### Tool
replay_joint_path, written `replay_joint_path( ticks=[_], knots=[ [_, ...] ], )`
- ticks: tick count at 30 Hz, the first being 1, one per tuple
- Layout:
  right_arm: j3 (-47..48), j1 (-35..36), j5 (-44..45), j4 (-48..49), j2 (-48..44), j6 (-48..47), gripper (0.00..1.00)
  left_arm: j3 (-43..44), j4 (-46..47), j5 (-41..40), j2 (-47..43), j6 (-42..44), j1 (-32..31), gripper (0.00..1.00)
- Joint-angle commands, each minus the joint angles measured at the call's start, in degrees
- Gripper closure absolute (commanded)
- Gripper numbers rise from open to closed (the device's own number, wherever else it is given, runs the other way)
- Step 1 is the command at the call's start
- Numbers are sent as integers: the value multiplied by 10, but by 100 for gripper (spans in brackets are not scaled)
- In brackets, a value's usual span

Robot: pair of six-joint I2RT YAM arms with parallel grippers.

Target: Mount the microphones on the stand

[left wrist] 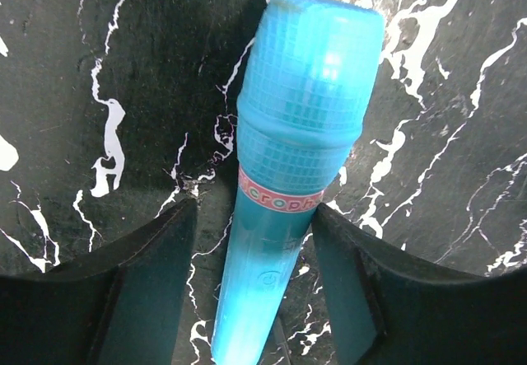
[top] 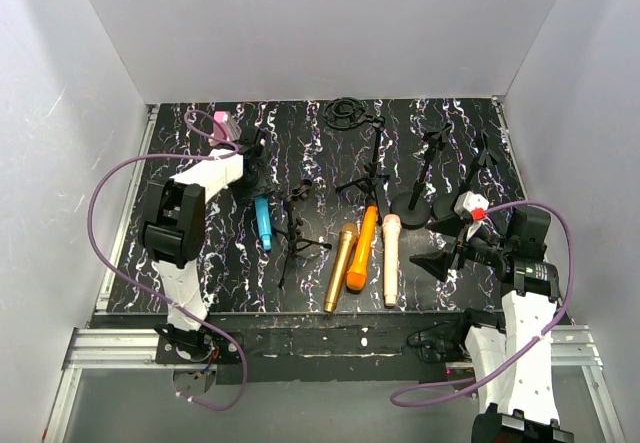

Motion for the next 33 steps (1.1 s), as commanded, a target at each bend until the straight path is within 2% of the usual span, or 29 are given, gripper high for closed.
replay_joint_path(
  ticks=[1,8,16,20,22,26,33],
  knots=[
    [-8,-2,-6,-3,-4,-8,2,-12,9,-29,-9,7,-15,44],
    [-7,-2,-5,-3,-4,-9,2,-15,18,-30,10,30,-19,48],
    [-8,-2,-3,-3,-6,-10,2,-26,22,-39,18,59,-20,61],
    [-8,-2,-3,-3,-7,-10,2,-34,31,-48,3,70,-20,85],
    [-8,-2,0,-4,-8,-11,2,-50,52,-45,-27,78,-20,92],
    [-8,-2,-2,-3,-9,-12,2,-85,94,-30,-115,100,-20,100],
    [-8,-2,-2,-5,-7,-14,2,-152,154,-17,-333,187,-19,100]
  ],
)
